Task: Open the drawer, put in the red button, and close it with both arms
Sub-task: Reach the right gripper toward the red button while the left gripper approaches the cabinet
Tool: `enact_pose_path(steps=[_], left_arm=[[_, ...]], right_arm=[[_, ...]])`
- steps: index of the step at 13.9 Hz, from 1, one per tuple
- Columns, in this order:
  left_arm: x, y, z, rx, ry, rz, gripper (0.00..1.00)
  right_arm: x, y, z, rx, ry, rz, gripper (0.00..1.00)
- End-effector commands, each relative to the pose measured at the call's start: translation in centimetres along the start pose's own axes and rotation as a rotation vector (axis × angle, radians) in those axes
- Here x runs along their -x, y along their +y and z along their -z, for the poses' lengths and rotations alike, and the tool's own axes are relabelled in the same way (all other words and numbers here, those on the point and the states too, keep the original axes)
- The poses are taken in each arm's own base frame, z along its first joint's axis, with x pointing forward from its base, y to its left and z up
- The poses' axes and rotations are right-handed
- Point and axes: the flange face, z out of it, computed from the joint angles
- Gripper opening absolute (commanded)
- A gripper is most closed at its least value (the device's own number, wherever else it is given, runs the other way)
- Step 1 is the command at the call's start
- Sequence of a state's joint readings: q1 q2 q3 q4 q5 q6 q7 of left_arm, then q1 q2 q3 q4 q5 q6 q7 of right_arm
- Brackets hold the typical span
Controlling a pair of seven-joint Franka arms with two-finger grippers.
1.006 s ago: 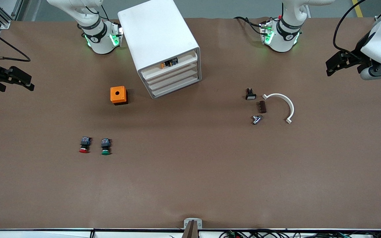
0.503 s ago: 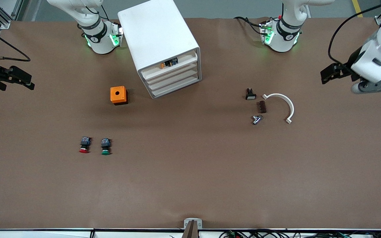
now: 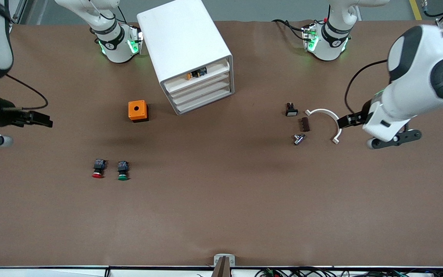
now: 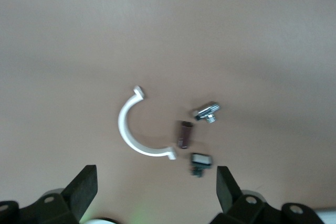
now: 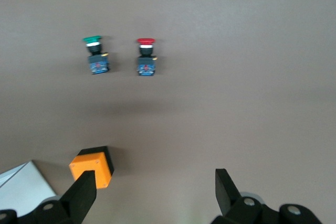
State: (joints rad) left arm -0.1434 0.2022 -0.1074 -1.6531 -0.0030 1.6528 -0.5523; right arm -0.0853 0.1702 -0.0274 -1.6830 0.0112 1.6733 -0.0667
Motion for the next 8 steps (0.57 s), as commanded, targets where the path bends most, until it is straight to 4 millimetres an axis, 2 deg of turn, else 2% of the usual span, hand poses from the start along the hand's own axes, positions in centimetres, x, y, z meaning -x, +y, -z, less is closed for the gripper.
enact_pose_path(steps=[1,3,6,7,8], left_arm=[[-0.1,4.5,-4.0,0.037,-0.059,0.202,1.0],[0.7,9.0,-6.9,0.057,-0.091,0.348,1.0],[2.4,15.3,-11.2,0.064,-0.185,0.571,1.0],[3.6,17.8,-12.3,0.051,-0.218,0.673,1.0],[3.9,19.4,-13.7,0.028,-0.261,0.821,1.0]], right_arm=[[-2.1,0.5,-3.8,0.005,-0.005,-0.032,1.0],[-3.0,0.0,-7.5,-0.005,0.045,-0.108,1.0],[-4.3,-0.7,-13.1,-0.038,0.128,-0.12,1.0],[-4.7,-1.1,-14.8,-0.035,0.149,-0.115,1.0],[-4.9,-1.5,-16.5,-0.033,0.158,-0.109,1.0]])
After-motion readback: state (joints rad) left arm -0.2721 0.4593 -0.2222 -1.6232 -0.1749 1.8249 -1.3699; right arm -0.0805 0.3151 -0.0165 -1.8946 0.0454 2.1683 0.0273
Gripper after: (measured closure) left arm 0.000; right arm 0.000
